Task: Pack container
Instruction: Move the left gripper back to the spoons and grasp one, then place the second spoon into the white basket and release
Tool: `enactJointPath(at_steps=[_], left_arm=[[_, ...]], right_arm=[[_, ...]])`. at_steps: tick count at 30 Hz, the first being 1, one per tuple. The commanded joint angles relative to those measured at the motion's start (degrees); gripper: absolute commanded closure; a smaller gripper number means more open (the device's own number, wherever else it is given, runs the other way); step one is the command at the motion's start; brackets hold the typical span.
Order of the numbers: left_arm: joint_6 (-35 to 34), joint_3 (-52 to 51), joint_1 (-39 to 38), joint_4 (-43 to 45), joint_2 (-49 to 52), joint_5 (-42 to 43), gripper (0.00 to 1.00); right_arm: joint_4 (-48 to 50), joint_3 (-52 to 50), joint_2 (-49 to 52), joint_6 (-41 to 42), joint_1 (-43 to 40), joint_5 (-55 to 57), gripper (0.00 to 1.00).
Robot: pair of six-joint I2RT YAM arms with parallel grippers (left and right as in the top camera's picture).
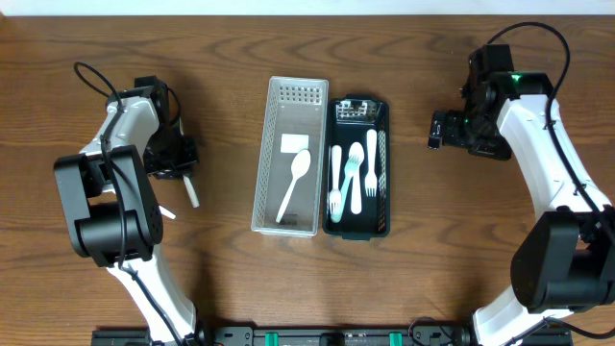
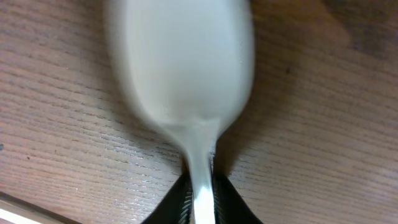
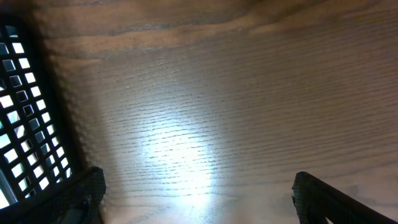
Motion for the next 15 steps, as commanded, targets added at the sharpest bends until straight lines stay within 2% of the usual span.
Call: enactJointPath(at_steps=[1,8,15], left_arm=[[0.3,-1.0,0.3,0.1,0.4,-0.2,0.90],[0.0,-0.4,0.2,-0.7,0.3,-0.2,0.94],[0.0,4.0,-2.9,-6.4,-4.1,-0.2,0.94]], right_arm=[[0.0,-0.3,0.5,-1.2,0.4,-0.1,0.01],[0.0,-0.3,0.5,-1.1,0.4,-0.1,0.01],[0.3,-0.3,0.5,-1.1,0.4,-0.1,0.01]])
